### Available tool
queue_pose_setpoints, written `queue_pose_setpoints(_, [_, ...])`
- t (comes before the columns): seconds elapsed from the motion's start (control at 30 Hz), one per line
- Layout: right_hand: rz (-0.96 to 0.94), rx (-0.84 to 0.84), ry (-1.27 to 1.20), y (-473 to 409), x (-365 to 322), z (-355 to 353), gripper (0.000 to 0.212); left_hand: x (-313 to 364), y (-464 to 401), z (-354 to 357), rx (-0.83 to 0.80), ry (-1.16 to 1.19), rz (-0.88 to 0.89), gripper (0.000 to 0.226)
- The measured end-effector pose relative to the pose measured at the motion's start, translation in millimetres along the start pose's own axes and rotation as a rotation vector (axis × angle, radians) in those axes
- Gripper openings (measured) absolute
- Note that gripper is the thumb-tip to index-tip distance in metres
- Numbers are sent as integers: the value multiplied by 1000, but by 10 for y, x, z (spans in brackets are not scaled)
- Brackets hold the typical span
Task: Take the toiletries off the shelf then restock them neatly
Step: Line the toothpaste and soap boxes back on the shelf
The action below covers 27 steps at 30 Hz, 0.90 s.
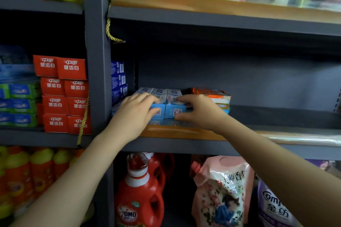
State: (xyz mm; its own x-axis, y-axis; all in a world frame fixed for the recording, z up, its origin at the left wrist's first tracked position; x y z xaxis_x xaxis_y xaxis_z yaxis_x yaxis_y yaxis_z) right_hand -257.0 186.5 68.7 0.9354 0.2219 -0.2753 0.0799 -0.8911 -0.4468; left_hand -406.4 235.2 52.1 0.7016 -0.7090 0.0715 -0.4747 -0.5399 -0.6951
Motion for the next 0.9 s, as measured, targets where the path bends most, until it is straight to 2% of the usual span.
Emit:
queue_pose_setpoints(0.13, [-6, -21, -48, 0, 29, 24, 57, 40, 22, 27, 20, -65, 13, 38])
queue_pose_setpoints(0.27, [-13, -157, -168, 31, 100, 57, 52, 185, -14, 40, 58, -72, 6, 44])
queue_pose_setpoints(0.33, [8, -41, -282, -16, 294, -58, 44, 369, -62, 75, 60, -77, 80, 49])
queue_pose_setpoints(0.4, [96, 185, -215, -126, 681, -259, 35, 547, -126, 138, 89, -82, 154, 48])
queue_pose_setpoints(0.43, [167, 233, -135, -174, 887, -337, 34, 628, -161, 168, 94, -75, 177, 46])
queue_pose_setpoints(0.47, [249, 221, -47, -213, 1085, -381, 36, 701, -191, 191, 93, -65, 195, 43])
queue_pose_setpoints(0.53, [389, 87, 62, -260, 1407, -374, 54, 797, -231, 236, 101, -52, 225, 38])
queue_pose_setpoints(0.6, [466, -17, 9, -315, 1611, -348, 73, 822, -234, 267, 111, -46, 233, 35])
queue_pose_setpoints(0.67, [506, -101, -130, -396, 1755, -321, 79, 795, -224, 240, 167, -32, 216, 33])
queue_pose_setpoints(0.7, [527, -128, -240, -459, 1813, -307, 67, 783, -236, 203, 201, -31, 207, 32])
queue_pose_setpoints(0.77, [589, -66, -475, -582, 1880, -318, 16, 767, -299, 156, 233, -40, 183, 32])
queue_pose_setpoints(0.8, [623, -2, -561, -630, 1883, -337, 7, 753, -340, 156, 225, -43, 166, 33])
queue_pose_setpoints(0.83, [665, 37, -628, -661, 1900, -343, 16, 739, -377, 180, 202, -45, 147, 34])
queue_pose_setpoints(0.9, [726, 37, -764, -720, 1933, -313, 20, 711, -410, 255, 148, -53, 115, 36])
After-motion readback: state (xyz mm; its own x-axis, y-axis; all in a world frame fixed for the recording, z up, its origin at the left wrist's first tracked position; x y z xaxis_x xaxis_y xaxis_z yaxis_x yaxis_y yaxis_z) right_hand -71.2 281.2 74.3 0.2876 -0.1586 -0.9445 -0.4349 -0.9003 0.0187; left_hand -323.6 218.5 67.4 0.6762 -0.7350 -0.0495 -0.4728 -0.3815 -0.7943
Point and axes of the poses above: each hand's wrist, its own y-axis away from the middle knuckle, its own z-axis out of the palm, x = y × z, the point moved 5 cm from there along -y, towards the middle knuckle, and after that the axes turned 3 degrees about -z, right-handed, at the moved point
